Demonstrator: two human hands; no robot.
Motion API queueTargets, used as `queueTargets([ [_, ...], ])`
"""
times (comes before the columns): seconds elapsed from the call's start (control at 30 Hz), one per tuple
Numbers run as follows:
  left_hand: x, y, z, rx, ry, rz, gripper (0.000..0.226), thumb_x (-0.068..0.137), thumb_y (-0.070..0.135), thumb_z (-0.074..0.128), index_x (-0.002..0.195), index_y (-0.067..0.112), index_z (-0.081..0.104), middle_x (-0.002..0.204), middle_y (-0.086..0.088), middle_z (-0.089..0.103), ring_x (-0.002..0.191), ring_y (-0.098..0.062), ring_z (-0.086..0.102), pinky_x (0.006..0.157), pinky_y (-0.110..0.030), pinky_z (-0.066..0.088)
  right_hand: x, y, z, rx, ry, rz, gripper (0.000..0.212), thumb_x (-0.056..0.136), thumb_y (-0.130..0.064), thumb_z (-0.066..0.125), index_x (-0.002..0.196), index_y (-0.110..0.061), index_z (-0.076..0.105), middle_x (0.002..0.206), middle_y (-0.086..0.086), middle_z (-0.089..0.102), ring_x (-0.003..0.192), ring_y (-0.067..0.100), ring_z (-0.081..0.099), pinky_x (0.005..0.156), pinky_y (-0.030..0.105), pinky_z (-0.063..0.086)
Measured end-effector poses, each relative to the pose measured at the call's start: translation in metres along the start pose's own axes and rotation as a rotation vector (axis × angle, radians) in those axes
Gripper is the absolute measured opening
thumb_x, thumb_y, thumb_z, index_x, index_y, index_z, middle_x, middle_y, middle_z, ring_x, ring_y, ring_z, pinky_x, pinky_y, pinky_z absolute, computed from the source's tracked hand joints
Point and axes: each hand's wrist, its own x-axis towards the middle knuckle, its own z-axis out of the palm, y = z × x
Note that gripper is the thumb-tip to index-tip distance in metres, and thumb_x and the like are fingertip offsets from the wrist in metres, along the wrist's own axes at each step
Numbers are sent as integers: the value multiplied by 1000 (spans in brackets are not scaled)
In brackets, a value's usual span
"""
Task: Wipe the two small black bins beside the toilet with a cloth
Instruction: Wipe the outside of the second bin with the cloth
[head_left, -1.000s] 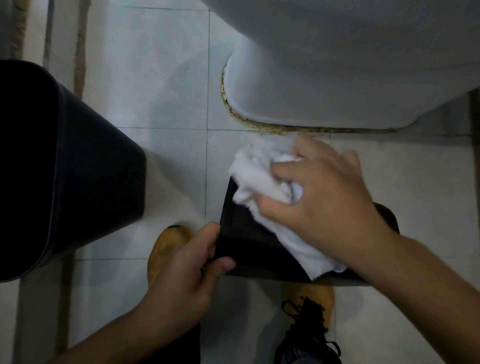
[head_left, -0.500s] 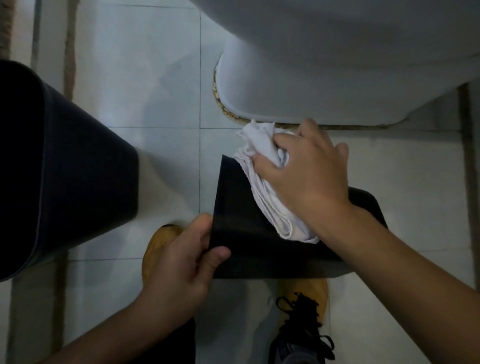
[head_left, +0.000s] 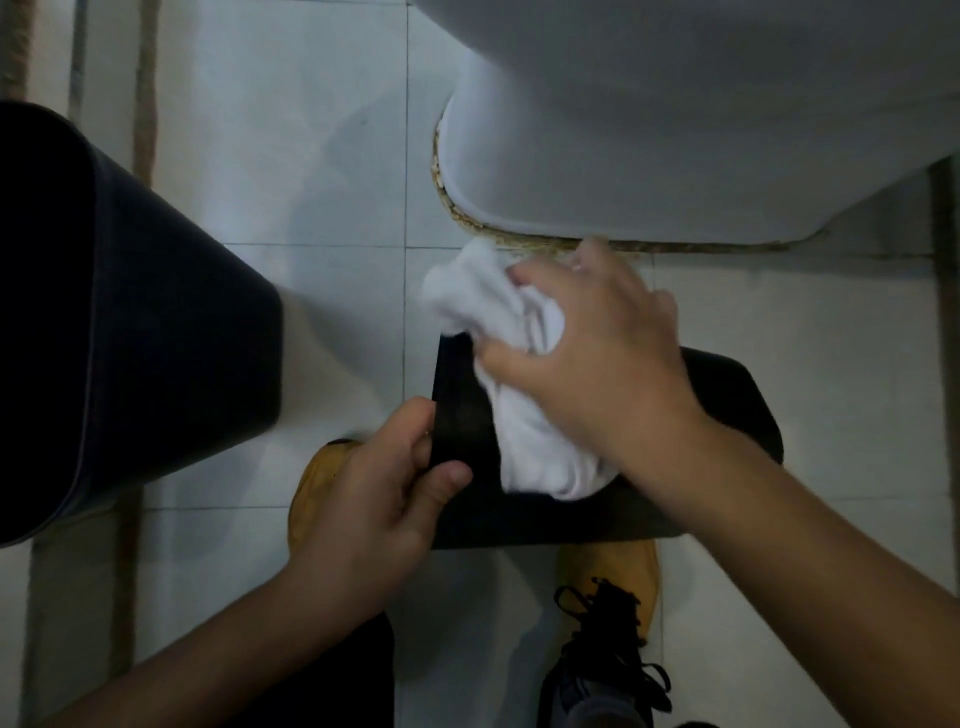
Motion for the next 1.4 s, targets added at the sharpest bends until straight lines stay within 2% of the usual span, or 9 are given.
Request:
queueTargets([
  [0.17, 27, 19, -2, -220, 12, -65, 14, 97, 22, 55, 106, 15, 62, 84, -18, 70, 82, -28, 71, 70, -37, 58, -6, 37, -27, 239, 158, 77, 35, 72, -61, 67, 99, -41, 59, 98, -2, 51, 86, 13, 55, 75, 31, 43],
  [0.33, 81, 33, -7, -191, 44, -117, 24, 102, 22, 44, 113, 10, 63, 99, -6, 73, 94, -14, 71, 79, -31, 60, -54, 63, -35, 223, 353, 128, 37, 77, -52, 67, 106, -30, 64, 100, 6, 55, 82, -8, 47, 70, 2, 33],
  [0.4, 99, 31, -9, -164, 69, -121, 28, 104, 24, 43, 112, 10, 66, 101, -6, 73, 94, -14, 70, 81, -34, 60, -65, 71, -21, 215, 424, 187, 45, 77, -52, 65, 111, -23, 66, 100, 8, 52, 77, -2, 43, 72, 3, 36],
  [0.47, 113, 26, -9, -151, 90, -120, 30, 104, 27, 41, 108, 12, 68, 99, -5, 73, 94, -15, 71, 83, -37, 60, -72, 74, -2, 245, 450, 217, 49, 77, -53, 62, 112, -19, 67, 98, 4, 48, 82, 8, 48, 77, 21, 47],
  [0.6, 134, 14, -9, -210, 120, -205, 35, 105, 35, 38, 106, 17, 68, 102, -3, 74, 96, -15, 71, 84, -33, 59, -77, 66, 34, 218, 405, 159, 43, 79, -46, 66, 112, -20, 69, 96, -3, 44, 83, 22, 55, 73, 51, 50],
  [0.87, 113, 10, -11, -421, 25, -437, 40, 103, 48, 31, 112, 27, 64, 108, 1, 74, 102, -15, 70, 85, -33, 57, -54, 57, 52, 24, 360, 51, 42, 81, -45, 69, 118, -24, 67, 106, 5, 53, 96, 22, 53, 80, 39, 40],
  [1.07, 48, -18, 5, -666, 36, -472, 36, 104, 21, 34, 128, 8, 58, 120, -16, 68, 109, -31, 65, 96, -45, 53, -9, 34, 49, -122, 260, 17, 56, 81, -56, 58, 132, -31, 58, 122, 8, 50, 110, 28, 49, 85, 42, 34],
  [1.27, 51, -27, 3, -706, 78, -455, 27, 96, 6, 46, 115, 2, 63, 108, -14, 72, 95, -23, 70, 80, -31, 59, -31, 23, 59, -213, 59, -221, 59, 70, -53, 70, 124, -32, 61, 119, 7, 53, 101, 27, 52, 82, 41, 35],
  [1.4, 49, -31, -5, -757, -45, -540, 34, 94, 22, 56, 121, 2, 59, 113, -22, 62, 99, -31, 60, 83, -35, 53, -76, 39, 63, -241, -55, -379, 64, 66, -54, 62, 128, -36, 60, 113, 3, 57, 95, 22, 54, 77, 37, 35],
])
